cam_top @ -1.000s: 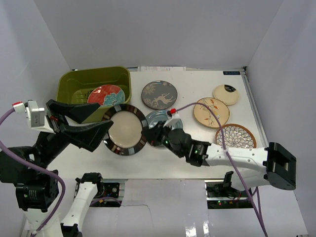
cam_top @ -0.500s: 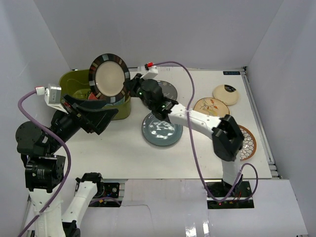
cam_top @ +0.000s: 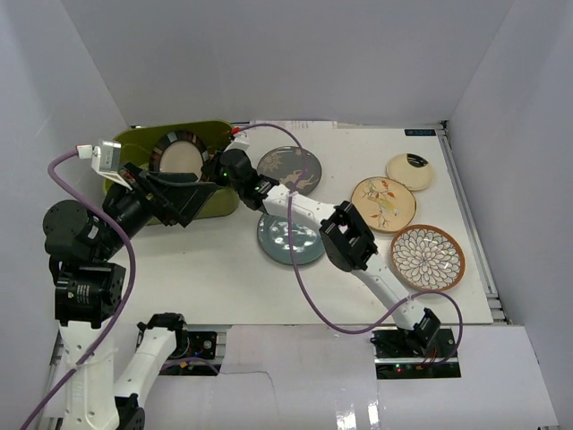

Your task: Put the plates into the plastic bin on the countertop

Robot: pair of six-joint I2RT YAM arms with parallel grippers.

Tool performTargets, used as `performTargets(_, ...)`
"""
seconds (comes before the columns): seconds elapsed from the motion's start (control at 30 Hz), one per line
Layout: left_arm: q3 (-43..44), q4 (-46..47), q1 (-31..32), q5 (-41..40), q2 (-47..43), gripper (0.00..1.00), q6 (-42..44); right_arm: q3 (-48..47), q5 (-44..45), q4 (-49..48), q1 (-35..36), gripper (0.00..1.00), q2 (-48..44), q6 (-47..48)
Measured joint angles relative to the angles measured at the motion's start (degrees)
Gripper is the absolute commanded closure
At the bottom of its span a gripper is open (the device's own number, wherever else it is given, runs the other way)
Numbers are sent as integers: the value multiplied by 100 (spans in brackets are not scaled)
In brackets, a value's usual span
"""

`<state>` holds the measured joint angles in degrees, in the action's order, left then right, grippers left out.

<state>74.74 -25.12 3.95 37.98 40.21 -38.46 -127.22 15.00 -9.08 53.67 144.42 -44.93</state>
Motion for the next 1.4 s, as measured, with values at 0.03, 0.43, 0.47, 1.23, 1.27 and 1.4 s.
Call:
performTargets(0.03,-63,11,0,-11,2,2,-11,-63,-31,28,-9,90,57,-28)
performTargets(0.43,-1064,61,0,-824,2,2,-166,103,-225,-210,-31,8,-68,-249)
performTargets(0.47,-1163,15,0,-957,-7,2,-162,201,-234,-223,-15,6,-138,-199)
performTargets(1.23,-4463,-581,92,-986,-634,23,-664,6483,837,332,-492,42,-7180,1366)
performTargets(1.27,-4618,-575,129,-992,-608,23,-750,6957,885,352,-645,46,-7733,1316)
performTargets(1.4,-4789,-227,544,-1233,-688,23,-1064,8771,1145,1075,-1239,57,-10122,979)
